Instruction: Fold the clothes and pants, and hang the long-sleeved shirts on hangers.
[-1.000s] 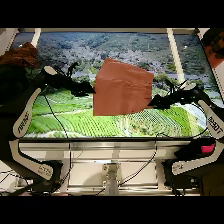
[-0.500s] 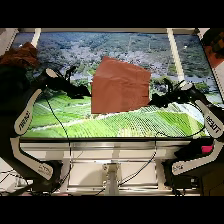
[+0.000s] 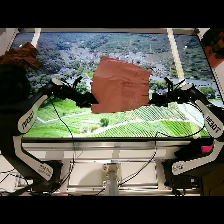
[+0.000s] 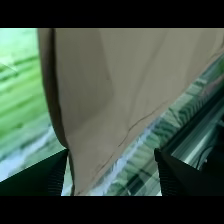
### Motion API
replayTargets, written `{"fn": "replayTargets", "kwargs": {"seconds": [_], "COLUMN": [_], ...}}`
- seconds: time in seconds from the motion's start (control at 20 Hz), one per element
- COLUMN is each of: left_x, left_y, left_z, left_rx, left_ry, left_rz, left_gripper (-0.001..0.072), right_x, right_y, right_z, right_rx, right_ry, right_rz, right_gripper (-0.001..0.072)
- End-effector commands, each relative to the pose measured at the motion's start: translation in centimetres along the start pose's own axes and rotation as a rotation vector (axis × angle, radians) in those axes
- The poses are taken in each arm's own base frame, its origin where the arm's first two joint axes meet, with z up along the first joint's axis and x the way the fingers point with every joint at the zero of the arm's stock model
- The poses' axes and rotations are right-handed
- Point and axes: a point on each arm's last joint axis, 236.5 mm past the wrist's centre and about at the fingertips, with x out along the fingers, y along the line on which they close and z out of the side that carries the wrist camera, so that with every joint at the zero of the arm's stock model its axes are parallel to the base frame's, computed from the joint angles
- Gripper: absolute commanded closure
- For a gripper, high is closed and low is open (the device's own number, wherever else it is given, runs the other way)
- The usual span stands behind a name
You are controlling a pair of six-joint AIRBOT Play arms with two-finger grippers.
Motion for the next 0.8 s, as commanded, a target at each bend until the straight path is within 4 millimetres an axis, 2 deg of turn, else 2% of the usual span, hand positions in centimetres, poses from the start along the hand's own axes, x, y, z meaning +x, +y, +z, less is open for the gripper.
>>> {"fn": "replayTargets", "kwargs": {"seconds": [0.0, 0.1, 0.15, 0.25, 0.4, 0.5, 0.6, 0.7, 0.75], "left_x": [1.8, 2.1, 2.1, 1.2, -2.0, -5.1, -8.2, -11.7, -13.5], "left_y": [-0.7, -1.0, -1.1, -1.4, -2.5, -2.9, -2.9, -2.2, -1.9], "left_z": [-1.2, -1.4, -1.3, -1.3, -1.2, -0.2, 0.6, 1.7, 2.2], "left_rx": [0.022, 0.044, 0.041, 0.027, 0.048, 0.069, 0.134, 0.208, 0.247], "left_ry": [0.041, 0.048, 0.046, 0.043, 0.015, -0.066, -0.155, -0.271, -0.328], "left_rz": [0.004, 0.004, -0.002, -0.032, -0.096, -0.08, 0.022, 0.226, 0.344], "left_gripper": [0.0215, 0.0522, 0.0602, 0.069, 0.069, 0.0693, 0.0694, 0.0694, 0.0694], "right_x": [0.0, 0.0, 0.0, -0.2, -1.6, -3.5, -5.8, -8.3, -9.1], "right_y": [0.1, 0.1, 0.2, 0.3, 1.6, 3.0, 4.7, 6.4, 7.1], "right_z": [0.0, 0.0, 0.0, 0.1, 0.2, 0.8, 1.7, 2.7, 2.6], "right_rx": [0.001, 0.001, 0.0, -0.007, -0.084, -0.123, -0.173, -0.223, -0.23], "right_ry": [-0.001, -0.002, -0.002, -0.007, -0.024, -0.068, -0.143, -0.259, -0.303], "right_rz": [0.004, 0.003, 0.004, 0.004, 0.015, 0.011, -0.002, -0.032, -0.041], "right_gripper": [0.0693, 0.0693, 0.0693, 0.0693, 0.0693, 0.0694, 0.0695, 0.0696, 0.0696]}}
